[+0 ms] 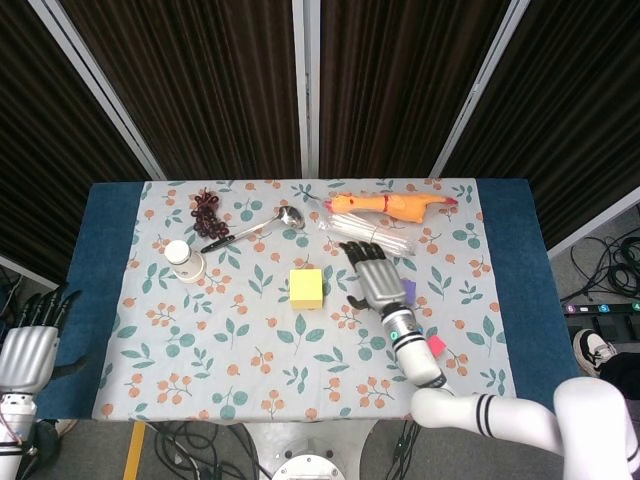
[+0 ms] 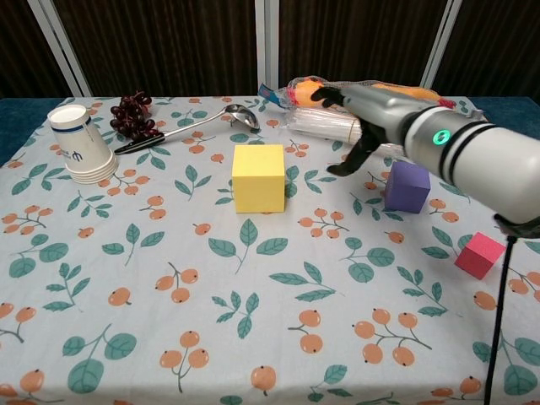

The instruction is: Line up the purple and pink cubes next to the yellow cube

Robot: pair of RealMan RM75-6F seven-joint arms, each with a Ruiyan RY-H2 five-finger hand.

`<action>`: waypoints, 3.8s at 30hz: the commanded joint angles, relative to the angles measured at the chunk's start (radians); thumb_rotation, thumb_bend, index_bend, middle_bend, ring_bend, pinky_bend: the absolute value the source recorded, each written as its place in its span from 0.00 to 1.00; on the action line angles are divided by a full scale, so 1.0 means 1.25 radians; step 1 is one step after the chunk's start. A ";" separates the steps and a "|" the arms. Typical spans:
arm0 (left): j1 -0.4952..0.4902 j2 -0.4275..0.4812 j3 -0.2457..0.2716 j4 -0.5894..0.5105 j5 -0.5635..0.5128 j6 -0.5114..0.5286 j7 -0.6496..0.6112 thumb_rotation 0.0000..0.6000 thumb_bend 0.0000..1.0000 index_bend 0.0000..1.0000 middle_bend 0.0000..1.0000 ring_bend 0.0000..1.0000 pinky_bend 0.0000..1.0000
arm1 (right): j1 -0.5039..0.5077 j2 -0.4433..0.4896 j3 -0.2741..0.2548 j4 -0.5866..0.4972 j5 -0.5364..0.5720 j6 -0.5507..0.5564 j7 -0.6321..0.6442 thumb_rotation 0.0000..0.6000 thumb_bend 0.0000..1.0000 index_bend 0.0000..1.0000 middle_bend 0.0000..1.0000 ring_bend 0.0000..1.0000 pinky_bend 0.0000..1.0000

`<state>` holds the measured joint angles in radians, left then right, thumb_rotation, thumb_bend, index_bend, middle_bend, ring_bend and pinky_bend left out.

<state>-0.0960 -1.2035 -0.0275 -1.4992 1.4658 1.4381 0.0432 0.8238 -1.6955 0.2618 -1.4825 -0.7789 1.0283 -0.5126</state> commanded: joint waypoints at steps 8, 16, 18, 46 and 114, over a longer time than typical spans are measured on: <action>-0.003 -0.005 0.000 0.000 0.013 0.007 -0.002 1.00 0.00 0.15 0.13 0.10 0.09 | -0.117 0.165 -0.087 -0.116 0.026 0.047 0.000 1.00 0.15 0.17 0.07 0.00 0.00; -0.004 -0.007 0.002 -0.003 0.019 0.009 -0.003 1.00 0.00 0.15 0.13 0.10 0.09 | -0.122 0.145 -0.092 -0.060 0.057 0.008 0.018 1.00 0.15 0.19 0.08 0.00 0.00; -0.004 -0.006 0.002 -0.002 0.017 0.008 -0.003 1.00 0.00 0.15 0.13 0.10 0.09 | -0.117 0.134 -0.089 -0.044 0.063 0.000 0.016 1.00 0.15 0.20 0.08 0.00 0.00; -0.001 -0.005 0.004 0.000 0.009 0.002 -0.002 1.00 0.00 0.15 0.13 0.10 0.09 | -0.066 0.107 -0.031 0.005 0.038 -0.086 0.065 1.00 0.28 0.42 0.13 0.00 0.00; -0.002 -0.010 0.007 0.014 -0.003 -0.017 -0.018 1.00 0.00 0.15 0.13 0.10 0.09 | 0.115 -0.083 -0.020 0.187 0.100 -0.173 0.034 1.00 0.28 0.23 0.10 0.00 0.00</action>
<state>-0.0986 -1.2160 -0.0191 -1.4811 1.4615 1.4171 0.0208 0.9683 -1.7999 0.2370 -1.2489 -0.6537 0.8121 -0.4698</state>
